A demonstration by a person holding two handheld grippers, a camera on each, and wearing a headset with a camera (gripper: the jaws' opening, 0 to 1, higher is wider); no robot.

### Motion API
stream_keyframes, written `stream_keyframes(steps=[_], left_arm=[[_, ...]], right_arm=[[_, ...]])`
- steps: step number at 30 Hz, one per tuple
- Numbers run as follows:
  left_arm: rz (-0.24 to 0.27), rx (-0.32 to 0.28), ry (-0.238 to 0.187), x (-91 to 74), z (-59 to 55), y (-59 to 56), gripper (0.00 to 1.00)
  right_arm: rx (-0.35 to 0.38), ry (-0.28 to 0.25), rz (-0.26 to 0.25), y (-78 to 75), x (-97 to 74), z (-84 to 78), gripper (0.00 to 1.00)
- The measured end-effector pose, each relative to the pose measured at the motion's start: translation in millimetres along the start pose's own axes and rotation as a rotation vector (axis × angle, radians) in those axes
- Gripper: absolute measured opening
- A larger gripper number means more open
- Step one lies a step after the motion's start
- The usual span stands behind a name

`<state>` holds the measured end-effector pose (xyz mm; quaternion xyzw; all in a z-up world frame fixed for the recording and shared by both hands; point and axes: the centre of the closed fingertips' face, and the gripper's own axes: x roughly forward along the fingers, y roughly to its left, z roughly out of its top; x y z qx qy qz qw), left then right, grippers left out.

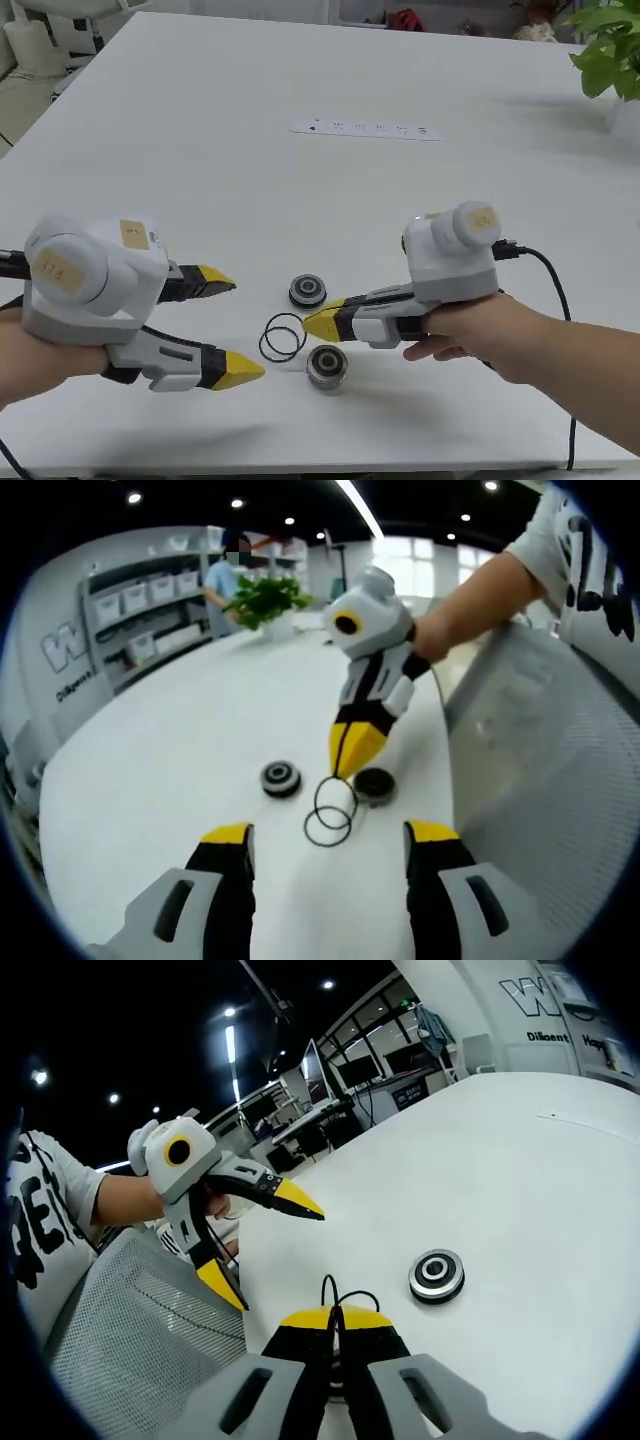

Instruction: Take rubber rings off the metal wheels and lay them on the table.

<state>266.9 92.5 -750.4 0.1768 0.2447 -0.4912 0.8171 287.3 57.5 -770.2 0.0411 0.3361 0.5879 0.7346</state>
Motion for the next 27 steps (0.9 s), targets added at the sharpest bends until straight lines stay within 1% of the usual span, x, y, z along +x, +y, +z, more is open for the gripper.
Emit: stream_keyframes(steps=[5, 13, 17, 27], left_arm=[[0.008, -0.006, 0.004, -1.6, -2.7, 2.4, 0.61], [0.013, -0.014, 0.009, -2.3, -6.3, 3.9, 0.61], [0.015, -0.016, 0.012, -3.1, -7.5, 5.0, 0.61], [0.013, -0.021, 0.024, -2.7, -11.3, 5.6, 0.61]], right_arm=[[0.010, 0.004, 0.000, -2.1, 4.4, -1.3, 0.00], [0.017, 0.030, 0.000, -4.0, 9.6, -9.1, 0.00], [0.016, 0.030, -0.002, -5.3, 13.0, -8.9, 0.00], [0.017, 0.042, -0.025, -12.3, 16.2, -12.7, 0.00]])
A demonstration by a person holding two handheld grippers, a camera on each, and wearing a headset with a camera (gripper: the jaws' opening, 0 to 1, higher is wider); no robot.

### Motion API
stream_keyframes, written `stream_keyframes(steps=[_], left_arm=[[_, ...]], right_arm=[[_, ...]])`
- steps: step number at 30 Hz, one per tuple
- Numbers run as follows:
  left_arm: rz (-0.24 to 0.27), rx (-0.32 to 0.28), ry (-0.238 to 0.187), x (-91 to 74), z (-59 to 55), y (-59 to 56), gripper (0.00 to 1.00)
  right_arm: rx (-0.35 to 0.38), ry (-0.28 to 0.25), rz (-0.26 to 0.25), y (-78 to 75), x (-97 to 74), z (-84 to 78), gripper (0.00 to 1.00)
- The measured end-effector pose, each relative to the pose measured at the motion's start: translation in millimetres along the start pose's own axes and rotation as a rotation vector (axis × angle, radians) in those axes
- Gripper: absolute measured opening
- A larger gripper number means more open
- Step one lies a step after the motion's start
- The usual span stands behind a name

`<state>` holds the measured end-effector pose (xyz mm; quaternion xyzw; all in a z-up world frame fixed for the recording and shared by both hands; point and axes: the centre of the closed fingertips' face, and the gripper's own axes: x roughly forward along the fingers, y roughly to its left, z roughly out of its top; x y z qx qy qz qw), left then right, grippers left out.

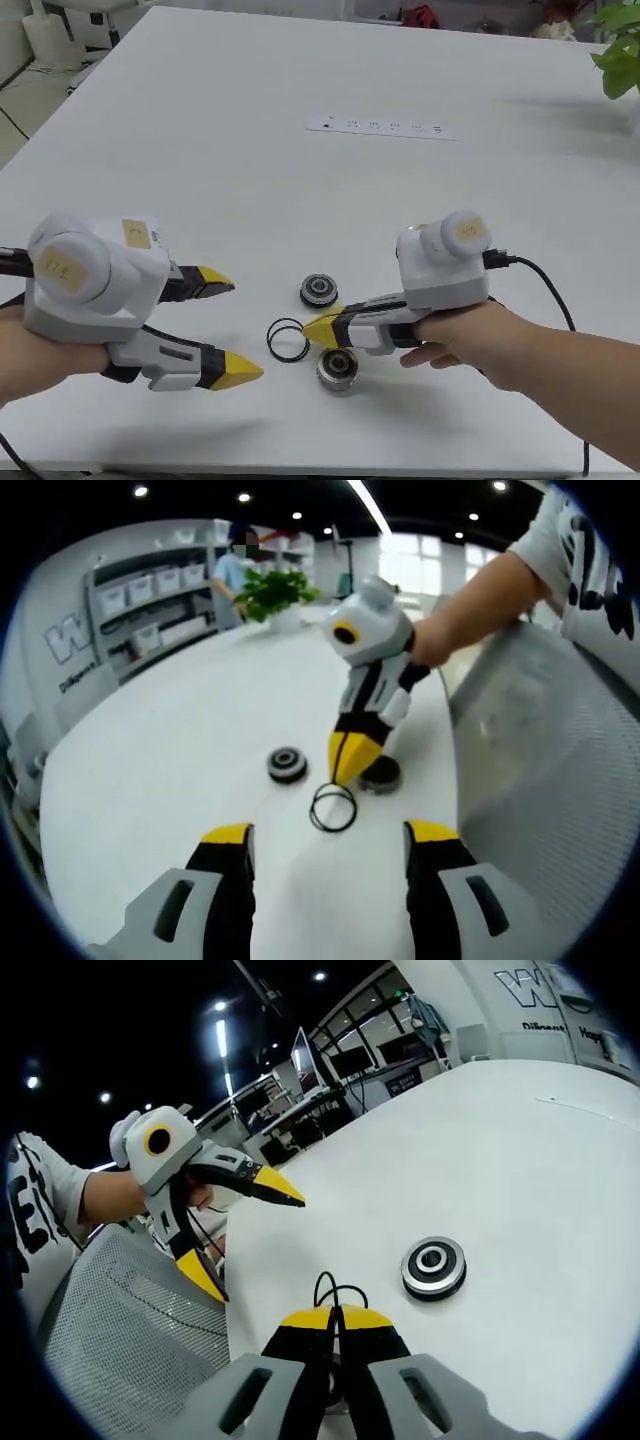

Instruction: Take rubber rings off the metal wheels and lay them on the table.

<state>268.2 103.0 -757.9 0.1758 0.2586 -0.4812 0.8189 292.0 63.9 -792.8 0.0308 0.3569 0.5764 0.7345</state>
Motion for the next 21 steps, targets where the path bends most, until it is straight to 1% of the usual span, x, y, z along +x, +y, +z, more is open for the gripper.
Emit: stream_keyframes(steps=[9, 14, 21], left_arm=[[-0.004, 0.003, 0.006, 1.6, -0.3, 0.4, 0.61], [-0.009, 0.003, 0.014, 3.0, -1.6, -0.2, 0.61], [-0.016, 0.006, 0.019, 4.9, -0.7, -2.0, 0.61]], right_arm=[[0.000, 0.016, -0.024, -5.0, 0.6, -3.6, 0.00], [-0.015, 0.022, -0.034, -6.4, -0.1, -5.1, 0.00], [-0.029, 0.031, -0.038, -5.2, -1.0, -7.2, 0.06]])
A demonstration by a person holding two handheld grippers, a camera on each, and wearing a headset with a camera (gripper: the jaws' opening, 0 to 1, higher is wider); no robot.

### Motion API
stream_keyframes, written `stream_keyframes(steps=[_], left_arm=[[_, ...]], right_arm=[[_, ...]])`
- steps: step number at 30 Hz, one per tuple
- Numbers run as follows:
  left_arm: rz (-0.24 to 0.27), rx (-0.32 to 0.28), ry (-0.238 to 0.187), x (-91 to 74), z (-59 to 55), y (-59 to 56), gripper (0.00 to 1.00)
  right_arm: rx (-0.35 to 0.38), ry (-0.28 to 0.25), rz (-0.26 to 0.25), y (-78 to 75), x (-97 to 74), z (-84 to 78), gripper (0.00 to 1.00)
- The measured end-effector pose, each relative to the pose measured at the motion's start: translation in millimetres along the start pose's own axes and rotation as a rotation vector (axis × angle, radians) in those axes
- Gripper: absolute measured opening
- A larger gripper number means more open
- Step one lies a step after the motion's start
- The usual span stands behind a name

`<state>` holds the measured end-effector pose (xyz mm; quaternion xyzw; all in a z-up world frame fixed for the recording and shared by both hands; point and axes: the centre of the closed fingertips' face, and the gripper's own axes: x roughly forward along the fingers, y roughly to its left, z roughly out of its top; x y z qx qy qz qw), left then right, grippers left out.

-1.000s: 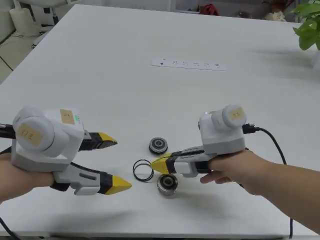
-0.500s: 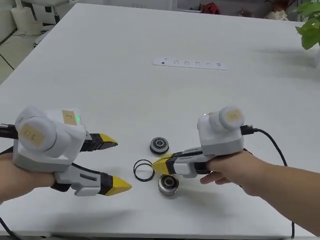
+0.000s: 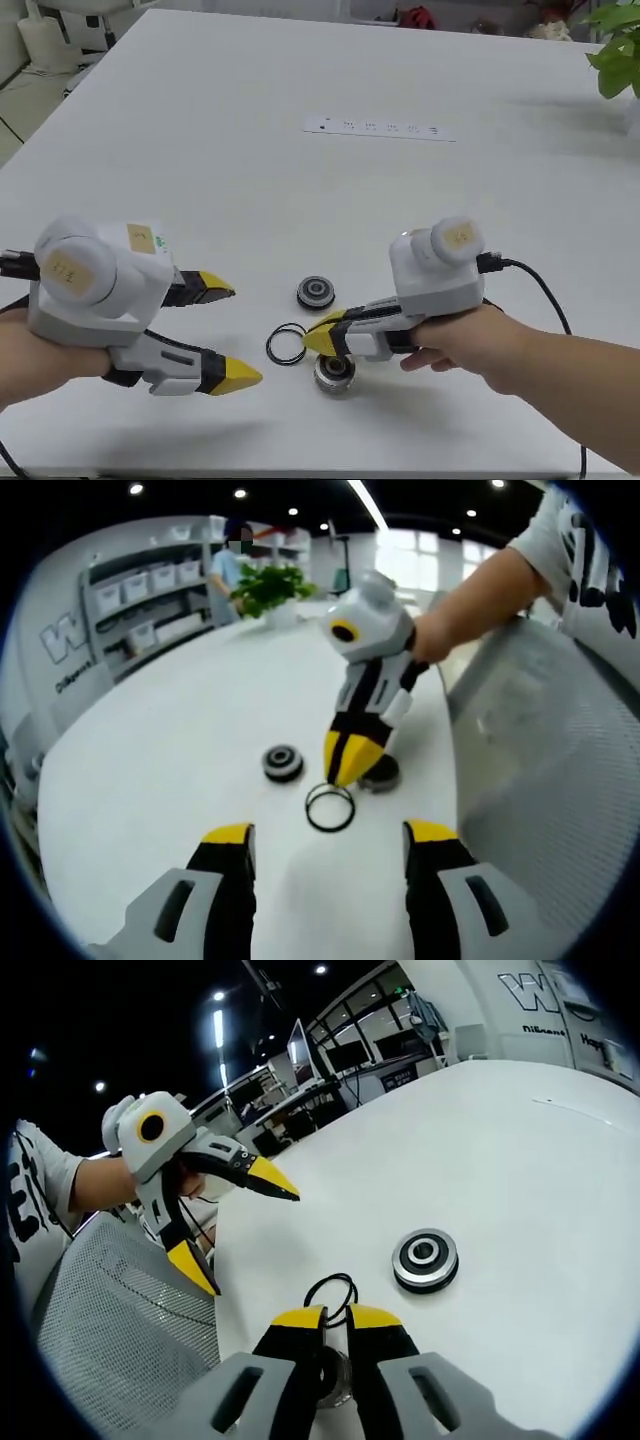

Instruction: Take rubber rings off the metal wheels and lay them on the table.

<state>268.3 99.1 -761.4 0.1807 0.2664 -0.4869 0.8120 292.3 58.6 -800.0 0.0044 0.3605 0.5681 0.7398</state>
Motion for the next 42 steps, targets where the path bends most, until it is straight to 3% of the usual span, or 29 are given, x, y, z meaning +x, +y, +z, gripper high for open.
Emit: stream_keyframes(steps=[14, 28, 42], left_arm=[[0.001, 0.004, 0.000, 0.3, 5.0, 1.2, 0.60], [0.004, 0.012, -0.007, 2.7, 15.6, 11.1, 0.57], [0.001, 0.004, -0.011, 9.1, 22.3, 20.8, 0.52]], right_arm=[[-0.012, -0.026, -0.017, -1.3, -12.7, 7.6, 0.14], [-0.033, -0.062, -0.070, -16.6, -33.4, 19.5, 0.18], [-0.071, -0.076, -0.100, -29.9, -39.3, 24.2, 0.21]])
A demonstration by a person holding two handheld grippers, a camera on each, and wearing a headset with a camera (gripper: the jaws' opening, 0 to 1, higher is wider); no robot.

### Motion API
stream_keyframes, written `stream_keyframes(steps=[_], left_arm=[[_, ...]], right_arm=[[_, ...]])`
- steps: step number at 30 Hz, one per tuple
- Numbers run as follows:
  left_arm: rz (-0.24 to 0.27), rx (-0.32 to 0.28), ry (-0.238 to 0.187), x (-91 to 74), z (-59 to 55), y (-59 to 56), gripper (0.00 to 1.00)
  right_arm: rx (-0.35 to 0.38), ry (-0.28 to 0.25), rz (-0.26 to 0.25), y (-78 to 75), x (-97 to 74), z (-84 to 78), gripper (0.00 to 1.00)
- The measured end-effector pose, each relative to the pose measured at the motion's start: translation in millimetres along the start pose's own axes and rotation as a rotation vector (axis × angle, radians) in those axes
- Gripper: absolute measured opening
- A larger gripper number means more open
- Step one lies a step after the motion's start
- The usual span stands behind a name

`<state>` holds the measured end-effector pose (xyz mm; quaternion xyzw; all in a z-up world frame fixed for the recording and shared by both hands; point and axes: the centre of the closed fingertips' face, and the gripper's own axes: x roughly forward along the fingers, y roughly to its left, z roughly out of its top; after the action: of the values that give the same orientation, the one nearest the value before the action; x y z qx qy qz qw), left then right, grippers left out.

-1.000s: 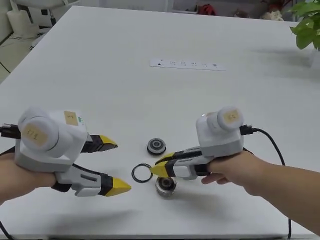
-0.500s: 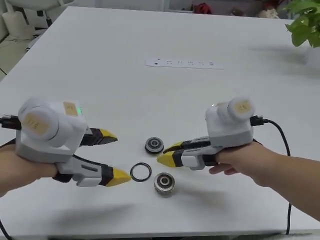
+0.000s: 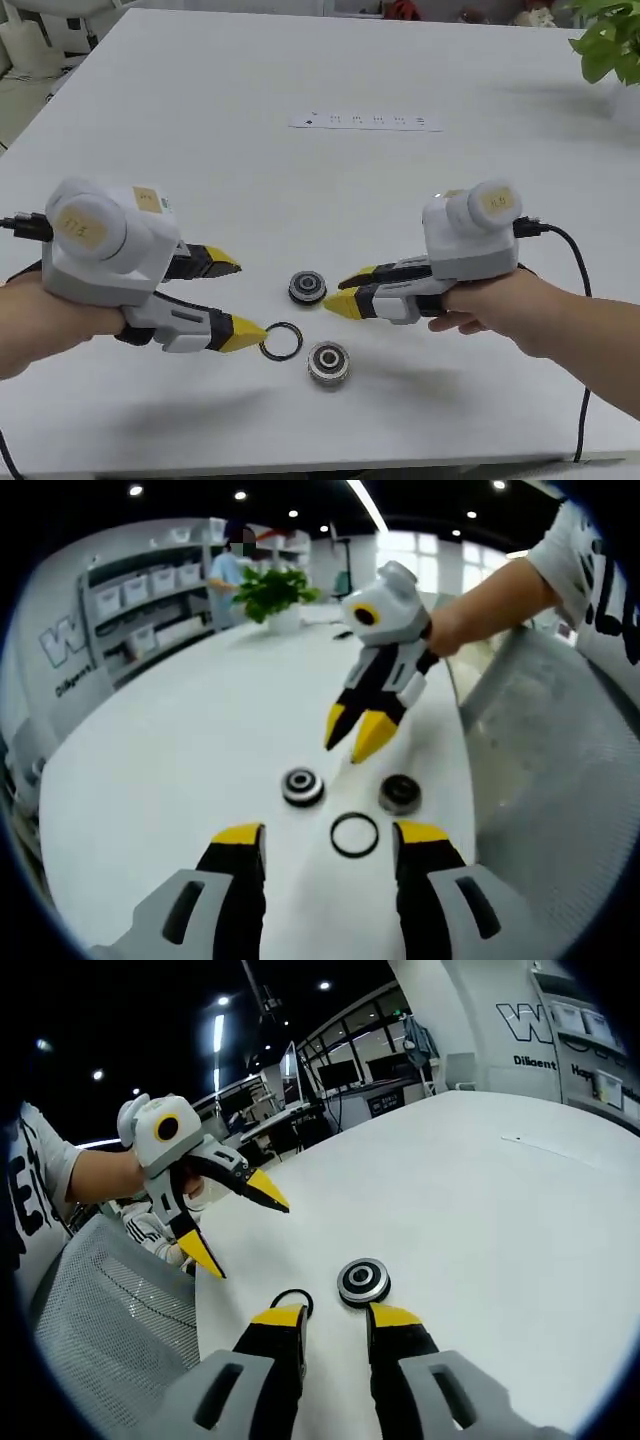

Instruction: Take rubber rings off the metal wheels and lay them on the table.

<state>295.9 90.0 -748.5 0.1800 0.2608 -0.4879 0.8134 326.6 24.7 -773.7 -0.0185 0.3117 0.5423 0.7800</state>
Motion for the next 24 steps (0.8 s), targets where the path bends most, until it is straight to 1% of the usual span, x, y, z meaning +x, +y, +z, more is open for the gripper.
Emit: stream_keyframes(steps=[9, 14, 18, 24], left_arm=[[-0.004, -0.005, 0.003, 8.6, 1.7, 5.2, 0.50], [-0.010, -0.007, 0.009, 13.8, 0.9, 7.2, 0.49], [-0.011, -0.015, 0.006, 16.7, 1.7, 10.5, 0.48], [-0.019, -0.016, 0.016, 24.0, -0.5, 13.0, 0.47]], right_arm=[[-0.040, 0.011, -0.007, -5.4, 1.3, -2.9, 0.23], [-0.052, 0.013, -0.013, -9.8, 3.2, -4.8, 0.23], [-0.062, 0.017, -0.015, -12.6, 5.5, -6.6, 0.24], [-0.069, 0.017, -0.013, -15.4, 8.3, -7.8, 0.24]])
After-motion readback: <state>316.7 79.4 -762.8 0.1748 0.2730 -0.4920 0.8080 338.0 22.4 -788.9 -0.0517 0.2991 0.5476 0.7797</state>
